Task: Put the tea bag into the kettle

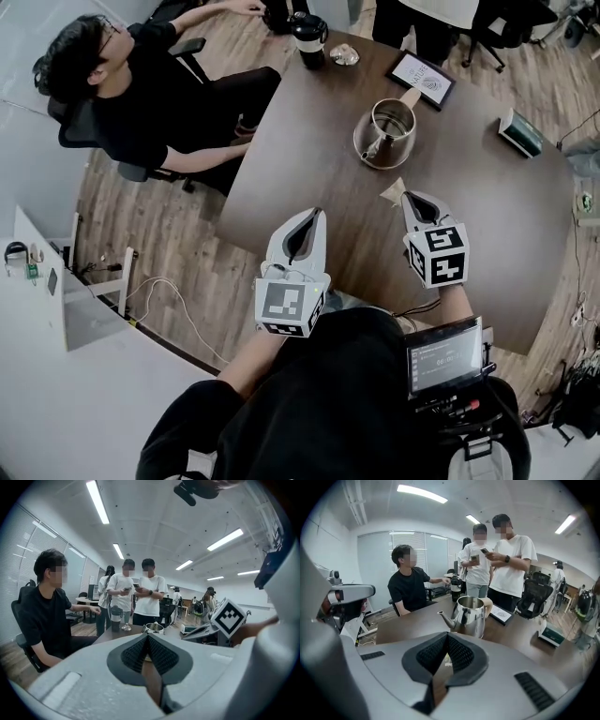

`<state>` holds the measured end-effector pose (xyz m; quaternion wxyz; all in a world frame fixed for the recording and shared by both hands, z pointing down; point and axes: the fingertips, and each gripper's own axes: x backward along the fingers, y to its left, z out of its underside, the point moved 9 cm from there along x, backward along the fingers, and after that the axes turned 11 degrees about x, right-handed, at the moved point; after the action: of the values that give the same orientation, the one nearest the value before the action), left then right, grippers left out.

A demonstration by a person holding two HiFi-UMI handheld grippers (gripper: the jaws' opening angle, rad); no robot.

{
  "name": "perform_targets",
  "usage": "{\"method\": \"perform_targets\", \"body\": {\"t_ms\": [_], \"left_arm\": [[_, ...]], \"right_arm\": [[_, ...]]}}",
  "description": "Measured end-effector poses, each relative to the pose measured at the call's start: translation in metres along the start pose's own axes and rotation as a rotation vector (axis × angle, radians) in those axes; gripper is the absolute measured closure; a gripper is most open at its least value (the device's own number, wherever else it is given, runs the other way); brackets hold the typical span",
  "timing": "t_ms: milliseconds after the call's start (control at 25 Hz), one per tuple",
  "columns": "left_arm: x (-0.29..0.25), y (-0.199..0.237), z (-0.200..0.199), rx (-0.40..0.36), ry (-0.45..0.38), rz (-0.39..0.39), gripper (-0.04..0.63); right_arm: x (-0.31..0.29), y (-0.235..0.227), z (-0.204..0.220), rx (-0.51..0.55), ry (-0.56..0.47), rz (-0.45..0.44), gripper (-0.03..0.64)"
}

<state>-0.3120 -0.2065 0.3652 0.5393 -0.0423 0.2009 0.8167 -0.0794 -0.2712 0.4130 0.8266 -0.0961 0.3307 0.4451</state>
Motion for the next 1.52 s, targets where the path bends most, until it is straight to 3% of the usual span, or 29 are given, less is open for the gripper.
{"method": "perform_targets", "body": {"t_ms": [800, 1200, 1520], "left_arm": [[0.02, 0.012, -0.04, -0.007, -0.13, -0.046, 0.593], [0.028, 0.023, -0.047, -0.005, -0.141, -0.092, 0.594], [0.033, 0.027, -0.045, -0.005, -0.131, -0.127, 0.593]], "right_arm": [[0.02, -0.061, -0.122, 0.144, -0.146, 0.082, 0.611], [0.011, -0.072, -0.149, 0.175, -0.183, 0.097, 0.611], [-0.015, -0.084, -0.148, 0.149, -0.179, 0.095, 0.611]]}}
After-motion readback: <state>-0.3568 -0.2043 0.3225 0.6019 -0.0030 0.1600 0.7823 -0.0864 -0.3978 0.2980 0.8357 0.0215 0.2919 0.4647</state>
